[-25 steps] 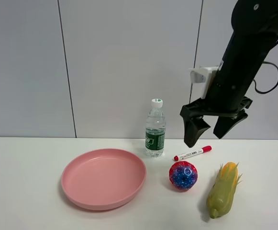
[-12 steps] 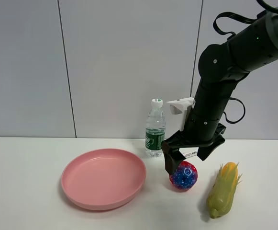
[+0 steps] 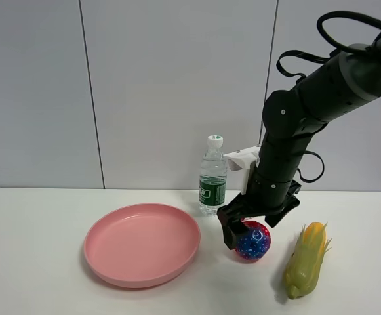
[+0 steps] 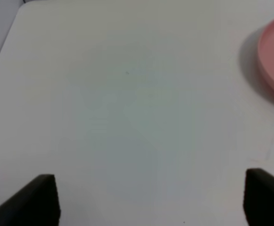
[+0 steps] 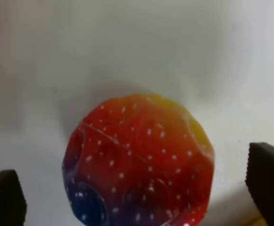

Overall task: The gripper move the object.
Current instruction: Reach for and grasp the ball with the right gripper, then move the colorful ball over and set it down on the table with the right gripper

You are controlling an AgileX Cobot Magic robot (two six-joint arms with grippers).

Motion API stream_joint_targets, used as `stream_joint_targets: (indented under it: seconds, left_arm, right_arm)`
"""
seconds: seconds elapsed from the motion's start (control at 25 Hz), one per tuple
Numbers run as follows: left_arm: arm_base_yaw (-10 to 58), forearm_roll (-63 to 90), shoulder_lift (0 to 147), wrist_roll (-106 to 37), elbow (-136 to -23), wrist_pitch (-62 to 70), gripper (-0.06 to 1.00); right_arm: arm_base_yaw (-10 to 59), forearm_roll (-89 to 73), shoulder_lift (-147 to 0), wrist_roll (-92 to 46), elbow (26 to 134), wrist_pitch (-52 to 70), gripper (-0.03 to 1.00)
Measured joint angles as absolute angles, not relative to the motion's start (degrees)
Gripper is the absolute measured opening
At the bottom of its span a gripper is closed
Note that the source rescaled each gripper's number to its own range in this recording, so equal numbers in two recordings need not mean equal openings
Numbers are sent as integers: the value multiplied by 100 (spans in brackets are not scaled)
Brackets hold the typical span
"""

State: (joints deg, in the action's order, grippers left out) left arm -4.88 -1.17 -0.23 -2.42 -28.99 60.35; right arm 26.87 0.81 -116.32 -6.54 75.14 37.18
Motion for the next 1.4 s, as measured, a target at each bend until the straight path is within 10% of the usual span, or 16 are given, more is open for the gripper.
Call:
stream_joint_targets:
  seconds: [0.32, 0.6, 1.4]
  left_arm:
    - [-488, -117, -23, -242, -2899, 6035, 100]
    - [-488, -117, -23, -242, -2899, 6035, 100]
    - [-488, -117, -23, -242, -2899, 6035, 100]
  right_arm:
    - [2687, 180, -12024, -615, 7514, 3515, 85]
    - [2687, 198, -12029, -482, 7514, 3444, 0]
    - [2903, -347, -10284, -462, 7608, 4323, 0]
